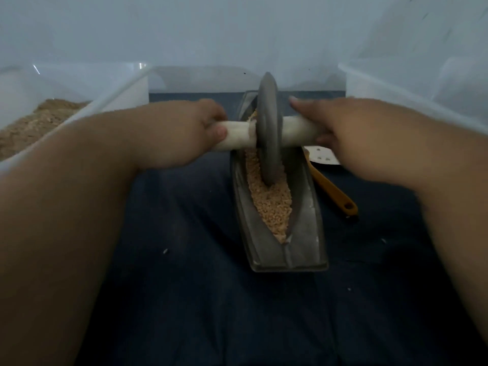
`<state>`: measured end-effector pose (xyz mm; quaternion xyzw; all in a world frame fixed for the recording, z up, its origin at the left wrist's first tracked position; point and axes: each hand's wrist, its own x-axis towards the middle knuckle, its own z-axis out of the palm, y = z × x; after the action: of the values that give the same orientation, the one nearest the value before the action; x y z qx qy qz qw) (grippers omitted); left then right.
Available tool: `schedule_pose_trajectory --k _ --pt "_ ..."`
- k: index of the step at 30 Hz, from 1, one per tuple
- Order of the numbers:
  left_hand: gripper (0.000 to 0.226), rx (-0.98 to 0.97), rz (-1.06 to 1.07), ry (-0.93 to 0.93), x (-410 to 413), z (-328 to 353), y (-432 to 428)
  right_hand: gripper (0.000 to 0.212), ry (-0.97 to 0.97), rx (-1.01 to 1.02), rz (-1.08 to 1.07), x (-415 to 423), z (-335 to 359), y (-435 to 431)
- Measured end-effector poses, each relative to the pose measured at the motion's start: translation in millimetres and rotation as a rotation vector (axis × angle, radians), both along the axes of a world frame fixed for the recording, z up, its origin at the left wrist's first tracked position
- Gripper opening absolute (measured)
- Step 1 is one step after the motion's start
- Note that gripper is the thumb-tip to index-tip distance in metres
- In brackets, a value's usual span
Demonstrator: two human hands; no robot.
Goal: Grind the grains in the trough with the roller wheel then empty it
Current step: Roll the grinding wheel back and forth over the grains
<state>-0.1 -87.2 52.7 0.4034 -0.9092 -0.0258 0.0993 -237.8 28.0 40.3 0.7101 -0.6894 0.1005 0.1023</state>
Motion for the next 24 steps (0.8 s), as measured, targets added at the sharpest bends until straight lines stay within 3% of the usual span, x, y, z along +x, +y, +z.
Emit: schedule_pose_trajectory --k 2,4,7,12,15,17,20,24 --pt "0.038 -0.257 0.104 0.063 -9 -16 -10 0.078 0.055 -0.13 -0.012 3 -16 -15" --pt "0.042 -0.379 0.174 0.121 -18 -29 -13 0.08 0.081 -0.189 -0.07 3 -24 -28" --pt "0.048 -0.39 0.15 0.166 -22 -39 -20 0.08 0.049 -0.22 -0.137 -1 -29 -42" --pt "0.05 -0.404 0.107 0.065 -19 -30 -24 0.067 0.057 -0.189 -0.117 1 -27 -41" --pt "0.056 -0.309 0.01 -0.05 -6 -9 -14 0.029 0.094 -0.118 -0.018 1 -8 -22" --pt "0.064 -0.128 -0.077 -0.144 5 4 -2 0.018 0.156 -0.007 0.051 2 7 -6" --pt "0.069 0.061 -0.126 -0.193 17 20 18 0.028 0.129 0.191 0.079 8 29 21" --pt "0.066 0.028 -0.167 -0.209 20 29 30 0.041 -0.013 0.41 0.087 9 43 38"
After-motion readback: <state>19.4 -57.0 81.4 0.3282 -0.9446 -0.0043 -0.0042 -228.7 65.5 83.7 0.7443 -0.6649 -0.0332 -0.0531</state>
